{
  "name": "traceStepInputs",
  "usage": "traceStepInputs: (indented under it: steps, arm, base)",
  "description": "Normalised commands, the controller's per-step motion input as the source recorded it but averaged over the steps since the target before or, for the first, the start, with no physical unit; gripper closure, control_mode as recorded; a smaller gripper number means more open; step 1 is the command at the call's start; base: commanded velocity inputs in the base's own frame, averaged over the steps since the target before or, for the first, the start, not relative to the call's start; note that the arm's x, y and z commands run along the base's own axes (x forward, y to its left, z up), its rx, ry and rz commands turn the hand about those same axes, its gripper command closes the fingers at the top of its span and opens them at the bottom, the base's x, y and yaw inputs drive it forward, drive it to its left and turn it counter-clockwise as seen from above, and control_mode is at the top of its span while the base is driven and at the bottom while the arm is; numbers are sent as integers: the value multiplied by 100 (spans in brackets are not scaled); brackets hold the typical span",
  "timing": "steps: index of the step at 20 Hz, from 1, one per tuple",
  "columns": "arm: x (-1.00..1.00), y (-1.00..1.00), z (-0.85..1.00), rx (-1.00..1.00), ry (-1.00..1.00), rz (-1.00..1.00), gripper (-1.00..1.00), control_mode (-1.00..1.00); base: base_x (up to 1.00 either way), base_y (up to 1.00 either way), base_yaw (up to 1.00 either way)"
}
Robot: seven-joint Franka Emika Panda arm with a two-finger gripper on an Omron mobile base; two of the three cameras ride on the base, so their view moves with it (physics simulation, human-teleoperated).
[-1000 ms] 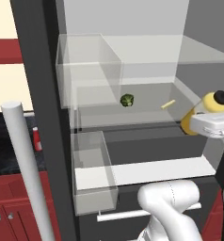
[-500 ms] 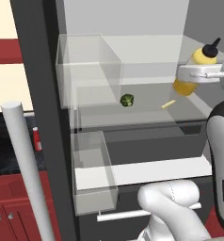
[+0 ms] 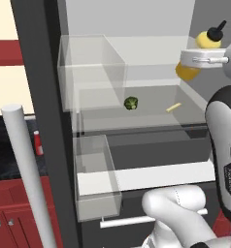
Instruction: Place the ketchup and mustard from the counter to the top shelf of the fridge. If the existing items in the fridge are on the top shelf, move them to other shelves.
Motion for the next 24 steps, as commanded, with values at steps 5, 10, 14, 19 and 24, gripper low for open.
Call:
traceStepInputs:
  steps: [5,10,14,19,24]
  arm:
    - [99,25,0,0,8,0,100,-100]
    - [89,18,0,0,6,0,100,-100]
    - [88,1,1,0,2,0,100,-100]
    - [65,0,0,0,0,0,100,-100]
    - [68,7,0,-1,0,0,100,-100]
  base:
    - [0,0,0]
    - [0,0,0]
    - [0,0,0]
    - [0,0,0]
    - [0,0,0]
